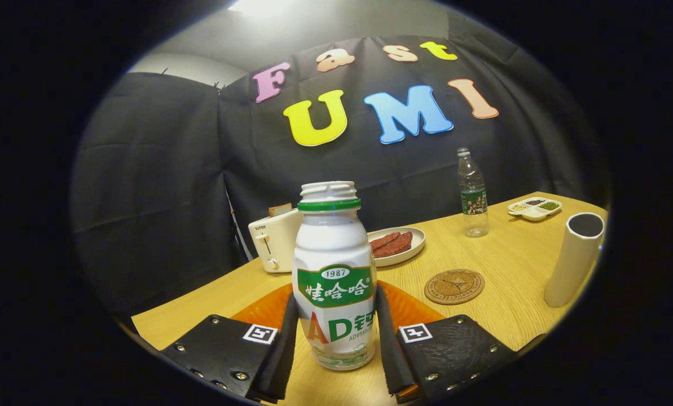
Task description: Take the bottle from table, then pour the juice into the cup, finally place the bottle on the coaster
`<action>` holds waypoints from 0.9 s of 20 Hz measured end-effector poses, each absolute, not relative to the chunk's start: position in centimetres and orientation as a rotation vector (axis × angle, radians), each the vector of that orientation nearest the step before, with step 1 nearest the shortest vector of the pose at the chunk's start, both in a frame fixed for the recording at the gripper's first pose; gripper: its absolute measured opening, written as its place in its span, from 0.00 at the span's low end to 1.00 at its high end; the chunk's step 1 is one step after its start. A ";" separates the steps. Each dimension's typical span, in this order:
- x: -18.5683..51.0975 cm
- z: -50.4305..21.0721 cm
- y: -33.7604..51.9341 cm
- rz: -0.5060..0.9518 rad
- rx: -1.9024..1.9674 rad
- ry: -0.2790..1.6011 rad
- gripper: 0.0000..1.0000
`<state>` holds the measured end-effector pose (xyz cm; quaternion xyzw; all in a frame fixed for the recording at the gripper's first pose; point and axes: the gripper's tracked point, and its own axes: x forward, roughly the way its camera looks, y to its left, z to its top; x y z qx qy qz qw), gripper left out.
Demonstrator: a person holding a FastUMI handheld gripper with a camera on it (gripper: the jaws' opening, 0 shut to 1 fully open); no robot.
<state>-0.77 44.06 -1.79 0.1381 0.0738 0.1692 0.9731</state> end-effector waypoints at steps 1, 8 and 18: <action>-0.6 -1.4 43.5 0.342 0.303 0.143 0.64; -0.1 0.4 39.9 0.332 0.485 0.100 0.64; -0.1 3.0 34.7 0.334 0.818 0.031 0.64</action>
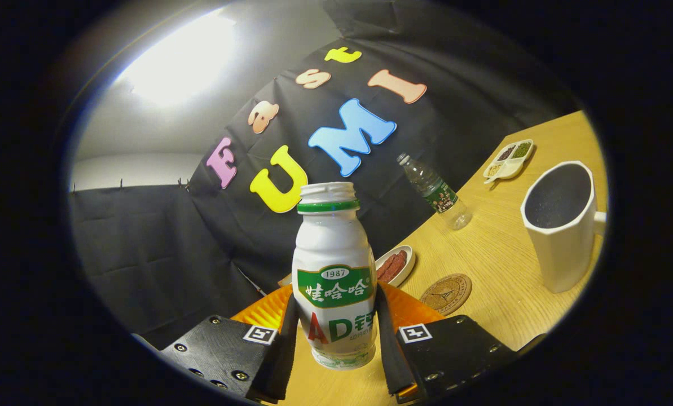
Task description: Take the bottle from table, then pour the juice into the cup, finally place the bottle on the coaster
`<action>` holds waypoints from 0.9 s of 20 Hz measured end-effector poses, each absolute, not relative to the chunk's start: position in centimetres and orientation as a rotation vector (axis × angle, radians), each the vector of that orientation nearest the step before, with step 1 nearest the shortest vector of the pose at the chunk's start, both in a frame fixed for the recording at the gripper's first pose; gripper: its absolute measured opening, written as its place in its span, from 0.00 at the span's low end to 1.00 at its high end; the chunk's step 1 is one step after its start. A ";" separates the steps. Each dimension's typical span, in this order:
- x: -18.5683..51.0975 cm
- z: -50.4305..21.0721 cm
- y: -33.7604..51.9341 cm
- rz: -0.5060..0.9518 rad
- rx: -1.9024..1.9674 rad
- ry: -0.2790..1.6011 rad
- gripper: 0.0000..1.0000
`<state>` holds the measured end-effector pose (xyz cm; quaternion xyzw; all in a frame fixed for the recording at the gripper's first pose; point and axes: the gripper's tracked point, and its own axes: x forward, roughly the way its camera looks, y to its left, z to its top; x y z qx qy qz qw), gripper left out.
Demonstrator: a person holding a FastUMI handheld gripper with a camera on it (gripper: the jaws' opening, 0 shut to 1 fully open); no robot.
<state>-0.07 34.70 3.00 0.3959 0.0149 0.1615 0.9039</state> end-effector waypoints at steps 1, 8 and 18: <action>0.1 3.2 34.2 0.333 0.852 0.027 0.64; -0.3 4.2 30.8 0.328 1.094 -0.022 0.63; -1.0 5.0 27.8 0.307 1.356 -0.098 0.63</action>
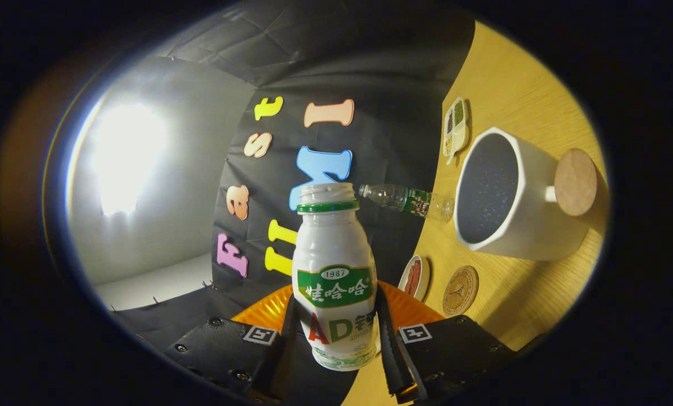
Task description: Take the bottle from table, then pour the juice into the cup, finally place the bottle on the coaster
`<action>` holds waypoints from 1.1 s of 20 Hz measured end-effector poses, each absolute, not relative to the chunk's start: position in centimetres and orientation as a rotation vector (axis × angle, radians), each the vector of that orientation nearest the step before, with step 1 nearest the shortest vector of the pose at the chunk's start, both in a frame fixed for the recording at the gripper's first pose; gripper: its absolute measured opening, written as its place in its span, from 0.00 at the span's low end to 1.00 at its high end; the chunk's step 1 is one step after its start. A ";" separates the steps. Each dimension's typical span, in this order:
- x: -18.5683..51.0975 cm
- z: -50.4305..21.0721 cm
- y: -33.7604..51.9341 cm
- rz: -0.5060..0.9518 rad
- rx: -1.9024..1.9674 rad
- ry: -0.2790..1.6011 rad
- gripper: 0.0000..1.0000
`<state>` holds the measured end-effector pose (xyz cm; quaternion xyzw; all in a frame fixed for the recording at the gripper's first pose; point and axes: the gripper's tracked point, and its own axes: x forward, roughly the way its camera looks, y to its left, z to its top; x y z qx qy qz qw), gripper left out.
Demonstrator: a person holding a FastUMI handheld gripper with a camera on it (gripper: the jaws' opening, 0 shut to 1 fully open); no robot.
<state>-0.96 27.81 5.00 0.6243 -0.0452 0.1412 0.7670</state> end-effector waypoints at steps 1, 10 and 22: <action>-1.0 5.0 27.6 0.306 1.375 -0.104 0.63; -1.2 5.6 27.1 0.314 1.543 -0.150 0.63; -0.8 5.5 26.9 0.320 1.650 -0.168 0.63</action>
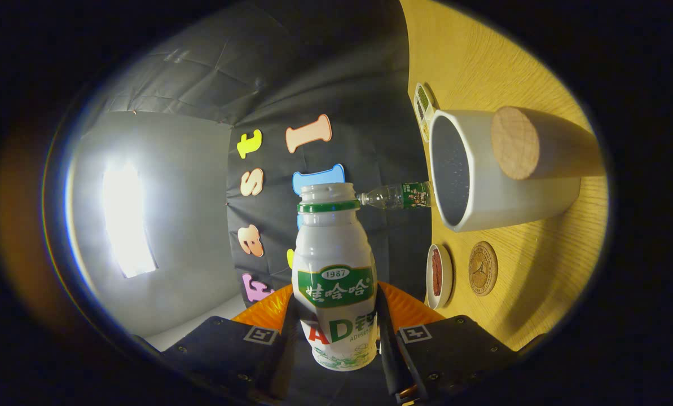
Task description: Take the bottle from table, then pour the juice into the cup, finally place the bottle on the coaster
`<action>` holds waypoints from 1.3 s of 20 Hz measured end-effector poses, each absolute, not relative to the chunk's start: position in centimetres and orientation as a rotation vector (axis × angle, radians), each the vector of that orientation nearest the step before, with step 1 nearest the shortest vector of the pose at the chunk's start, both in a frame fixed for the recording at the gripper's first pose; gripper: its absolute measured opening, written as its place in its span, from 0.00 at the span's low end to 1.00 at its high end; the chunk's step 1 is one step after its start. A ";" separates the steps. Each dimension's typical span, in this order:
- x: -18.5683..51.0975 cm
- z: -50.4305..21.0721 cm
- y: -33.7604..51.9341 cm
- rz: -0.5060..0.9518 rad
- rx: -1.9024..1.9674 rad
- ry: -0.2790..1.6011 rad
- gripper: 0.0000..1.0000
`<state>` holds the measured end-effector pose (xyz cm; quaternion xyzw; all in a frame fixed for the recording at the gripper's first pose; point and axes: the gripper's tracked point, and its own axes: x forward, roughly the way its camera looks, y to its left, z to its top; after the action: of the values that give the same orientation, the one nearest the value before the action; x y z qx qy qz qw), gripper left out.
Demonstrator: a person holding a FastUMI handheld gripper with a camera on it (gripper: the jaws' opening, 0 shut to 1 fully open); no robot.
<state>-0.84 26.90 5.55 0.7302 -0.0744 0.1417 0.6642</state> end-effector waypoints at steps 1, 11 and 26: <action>-0.7 5.6 26.8 0.322 1.665 -0.173 0.63; -0.5 5.7 26.7 0.325 1.732 -0.182 0.63; -0.6 6.2 27.0 0.347 1.761 -0.187 0.63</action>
<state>-0.62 27.03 6.19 0.7658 -0.0814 0.1507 0.6199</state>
